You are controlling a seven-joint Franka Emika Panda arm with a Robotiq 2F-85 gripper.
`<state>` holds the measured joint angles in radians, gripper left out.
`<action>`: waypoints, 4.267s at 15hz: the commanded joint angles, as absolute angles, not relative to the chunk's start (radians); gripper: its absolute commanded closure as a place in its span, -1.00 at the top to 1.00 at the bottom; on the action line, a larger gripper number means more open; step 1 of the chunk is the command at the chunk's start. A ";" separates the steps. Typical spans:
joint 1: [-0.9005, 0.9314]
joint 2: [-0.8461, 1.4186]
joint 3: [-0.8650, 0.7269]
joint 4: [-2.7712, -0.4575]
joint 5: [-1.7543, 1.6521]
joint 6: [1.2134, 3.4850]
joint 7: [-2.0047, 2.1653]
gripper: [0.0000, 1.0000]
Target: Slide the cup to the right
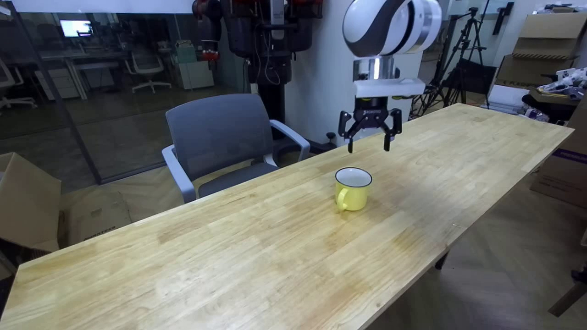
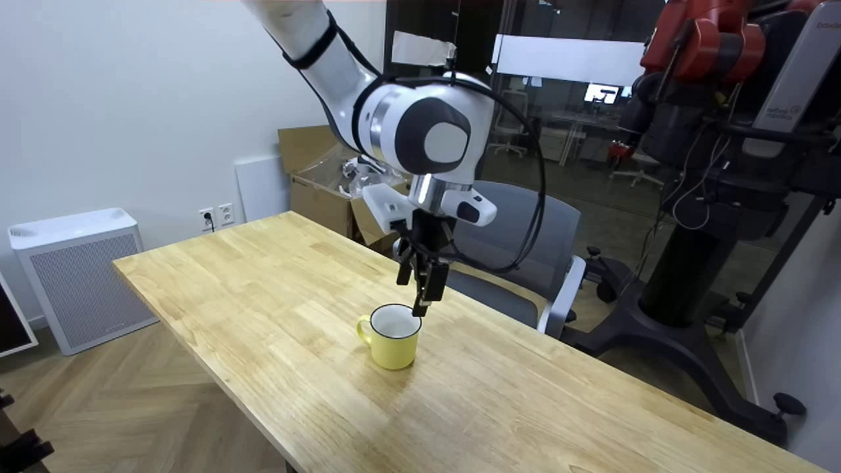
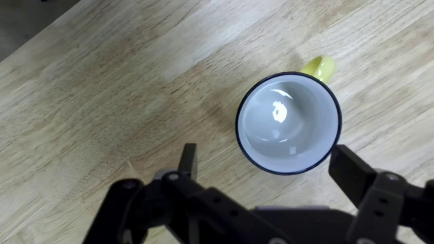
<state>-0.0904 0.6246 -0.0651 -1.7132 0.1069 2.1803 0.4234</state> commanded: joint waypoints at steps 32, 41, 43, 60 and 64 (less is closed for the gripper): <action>-0.058 0.905 -0.110 -1.396 0.115 1.940 0.410 -0.94; -0.088 0.875 -0.112 -1.427 0.163 1.964 0.420 -0.94; -0.119 0.856 -0.115 -1.452 0.206 1.980 0.428 -0.94; -0.251 0.801 -0.167 -1.552 0.371 2.104 0.485 -0.10; -0.235 0.736 -0.173 -1.613 0.363 2.123 0.485 0.43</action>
<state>-0.2586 0.8199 -0.1601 -1.5320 0.3565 2.1058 0.4576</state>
